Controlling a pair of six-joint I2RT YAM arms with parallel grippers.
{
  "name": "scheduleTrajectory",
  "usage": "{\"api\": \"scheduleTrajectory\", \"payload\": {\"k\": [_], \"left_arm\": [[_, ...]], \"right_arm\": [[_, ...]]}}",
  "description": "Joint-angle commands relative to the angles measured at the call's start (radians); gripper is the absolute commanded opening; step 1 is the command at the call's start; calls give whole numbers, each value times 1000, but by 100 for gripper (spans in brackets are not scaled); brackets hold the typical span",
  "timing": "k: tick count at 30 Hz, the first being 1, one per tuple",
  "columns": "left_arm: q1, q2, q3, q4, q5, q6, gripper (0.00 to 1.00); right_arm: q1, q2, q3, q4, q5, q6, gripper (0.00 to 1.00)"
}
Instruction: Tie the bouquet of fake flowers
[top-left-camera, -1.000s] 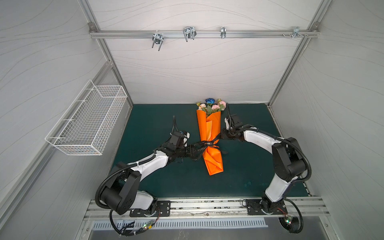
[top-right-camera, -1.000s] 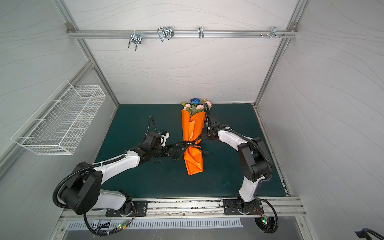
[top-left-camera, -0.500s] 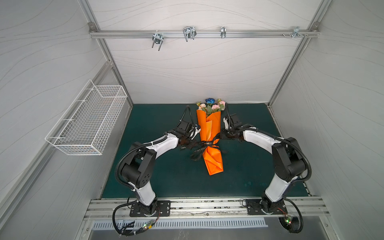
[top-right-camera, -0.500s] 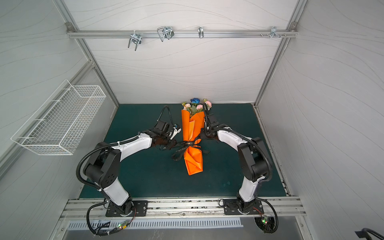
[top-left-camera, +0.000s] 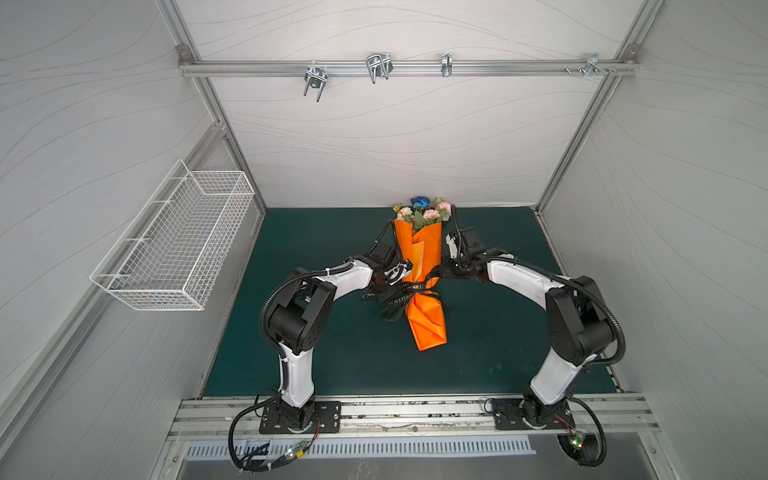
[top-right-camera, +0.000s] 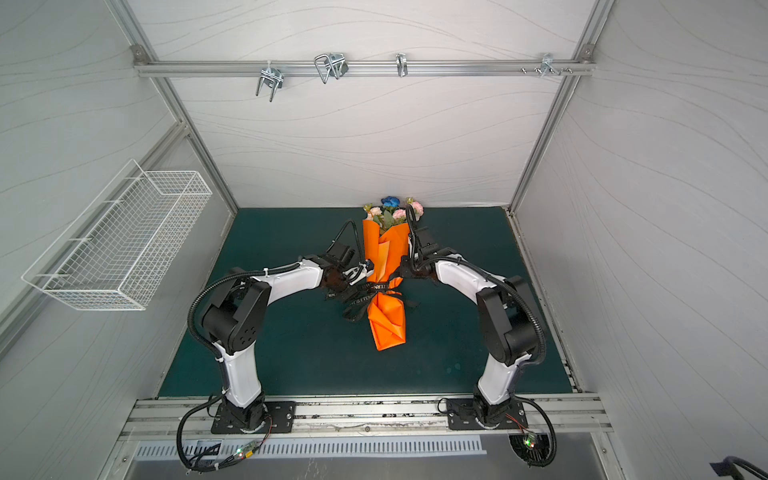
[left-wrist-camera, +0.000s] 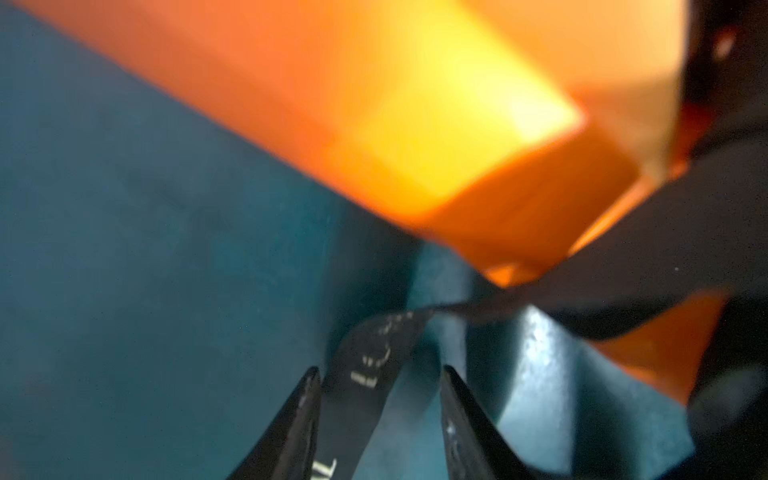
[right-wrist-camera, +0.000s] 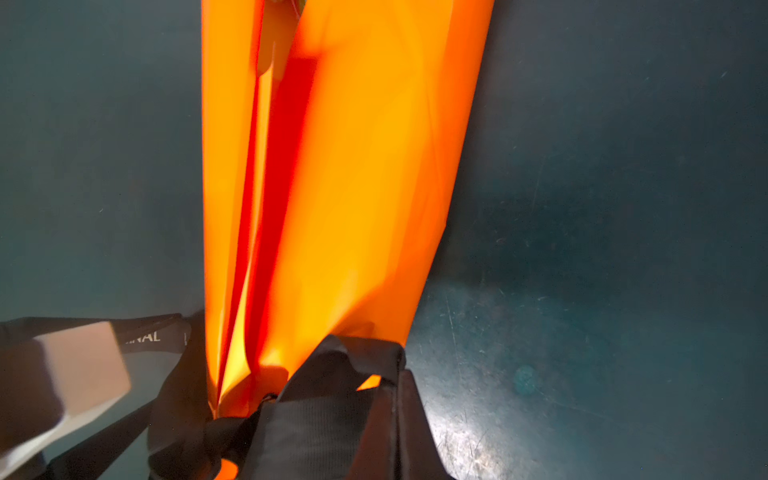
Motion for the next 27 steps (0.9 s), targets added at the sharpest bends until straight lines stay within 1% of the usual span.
{"api": "scheduleTrajectory", "payload": {"k": [1,4,7,8,9,10,12,13,17,20,27], "left_arm": [[-14,34,66,-19,-14,46,48],[-20,59,89,-42,-36,47,47],[-18,86,103,-54,-91,28,40],[-18,94,107,-64,-108,26,36],[-16,101,107,-67,-128,22,31],[-16,109,111,-79,-149,18,21],[-13,118,120,-113,-164,10,8],[-10,118,120,-126,-166,2,0],[15,66,79,-121,-154,-36,0],[55,25,47,-122,-134,-74,0],[95,-5,-17,-112,-203,-88,0]], "right_arm": [[4,-22,12,-5,-12,-3,0],[3,-26,13,-6,-11,-4,0],[3,-29,11,-7,-11,-3,0],[3,-29,11,-6,-12,-2,0],[3,-29,10,-6,-12,-1,0],[4,-30,9,-6,-14,0,0],[1,-30,8,-5,-11,-1,0],[1,-31,7,-5,-10,1,0],[-3,-34,6,-15,9,2,0],[-17,-40,-4,-18,19,6,0],[-44,-49,-20,-22,39,21,0]]}}
